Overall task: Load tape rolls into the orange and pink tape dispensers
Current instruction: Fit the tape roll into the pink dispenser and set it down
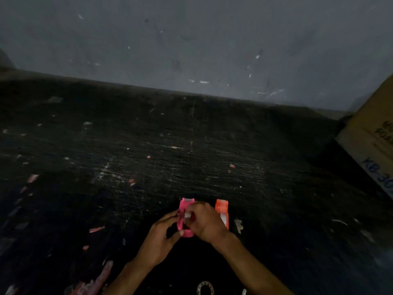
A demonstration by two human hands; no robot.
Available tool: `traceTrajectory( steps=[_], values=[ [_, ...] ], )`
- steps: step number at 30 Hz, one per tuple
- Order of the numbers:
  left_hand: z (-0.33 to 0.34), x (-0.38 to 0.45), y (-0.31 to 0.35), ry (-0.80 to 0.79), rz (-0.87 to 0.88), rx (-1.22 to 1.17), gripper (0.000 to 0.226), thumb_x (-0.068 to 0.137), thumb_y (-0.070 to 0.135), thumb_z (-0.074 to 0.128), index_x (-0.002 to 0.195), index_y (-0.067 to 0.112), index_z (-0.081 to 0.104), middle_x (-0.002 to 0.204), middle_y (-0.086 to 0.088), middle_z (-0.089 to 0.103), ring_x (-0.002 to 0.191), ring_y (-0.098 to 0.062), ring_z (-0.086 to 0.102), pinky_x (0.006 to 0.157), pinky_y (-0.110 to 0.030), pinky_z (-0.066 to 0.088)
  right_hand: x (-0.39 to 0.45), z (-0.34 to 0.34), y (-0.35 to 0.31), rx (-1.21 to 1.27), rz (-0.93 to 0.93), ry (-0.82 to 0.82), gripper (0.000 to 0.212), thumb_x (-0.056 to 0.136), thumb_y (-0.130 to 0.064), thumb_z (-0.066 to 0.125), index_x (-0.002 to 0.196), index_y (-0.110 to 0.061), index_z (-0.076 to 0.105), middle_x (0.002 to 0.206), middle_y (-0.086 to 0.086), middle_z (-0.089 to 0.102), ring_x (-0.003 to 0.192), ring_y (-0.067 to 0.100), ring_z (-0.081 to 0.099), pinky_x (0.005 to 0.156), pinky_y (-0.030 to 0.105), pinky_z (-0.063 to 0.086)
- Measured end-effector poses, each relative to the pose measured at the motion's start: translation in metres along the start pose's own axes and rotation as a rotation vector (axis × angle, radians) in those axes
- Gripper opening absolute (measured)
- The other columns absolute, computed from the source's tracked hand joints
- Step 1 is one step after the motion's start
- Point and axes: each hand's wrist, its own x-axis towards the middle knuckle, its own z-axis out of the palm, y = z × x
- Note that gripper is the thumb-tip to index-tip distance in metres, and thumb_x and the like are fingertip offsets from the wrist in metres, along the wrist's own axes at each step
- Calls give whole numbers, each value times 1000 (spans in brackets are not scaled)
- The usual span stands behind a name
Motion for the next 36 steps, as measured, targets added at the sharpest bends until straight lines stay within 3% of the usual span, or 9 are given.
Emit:
traceTrajectory(
  steps=[3,7,9,12,17,20,26,31,36],
  values=[
    [-3,0,2,-21,-16,-16,42,77,33,72,106,56,52,110,42,58,107,15,53,89,0,38,2,1,4,195,110,92,10,81,-1,62,78,-4,71,82,8,70,81,19,64,77,31,50],
    [-7,2,0,-101,13,25,38,80,46,63,115,45,47,117,24,61,109,8,54,93,-19,45,7,1,6,434,231,68,19,79,4,65,95,-6,71,96,12,73,88,17,66,82,29,52],
    [-9,3,-3,-109,40,87,38,82,47,60,117,44,46,121,17,60,111,3,54,95,-28,47,9,1,10,440,202,-38,23,76,7,65,84,-13,74,81,4,73,75,12,65,80,32,53],
    [-11,5,-3,-120,120,166,40,85,40,61,121,41,46,123,13,60,112,1,54,96,-25,46,10,3,19,470,168,-38,41,73,8,68,55,-29,70,58,-13,69,62,3,64,76,37,56],
    [-13,7,-5,-115,235,260,45,86,32,62,128,36,47,127,7,60,114,-6,55,97,-18,41,11,8,25,407,134,83,42,75,1,73,56,-37,68,59,-27,68,61,-11,62,63,9,45],
    [-14,7,-8,-129,275,361,49,85,27,65,131,34,49,132,2,58,117,-12,56,100,-22,43,12,7,23,313,85,121,24,74,2,72,65,-21,72,55,-19,61,60,-7,60,60,6,41],
    [-17,9,-2,-125,375,547,45,72,23,80,114,23,65,116,-6,70,94,-21,71,73,-31,61,21,-12,16,62,-25,99,13,79,1,62,78,-9,70,87,10,65,87,23,61,78,34,47],
    [-18,10,-2,-134,434,659,48,65,26,84,110,22,68,111,-4,72,85,-17,73,67,-25,60,38,-16,19,71,-18,117,13,80,-1,64,80,-10,73,93,12,67,93,26,61,88,39,49],
    [-19,13,-4,-147,473,706,48,68,28,82,113,19,67,114,-6,71,94,-17,71,70,-27,60,62,-20,25,73,25,78,13,79,-1,65,75,-9,74,92,11,69,87,24,65,85,37,54]
  ],
)
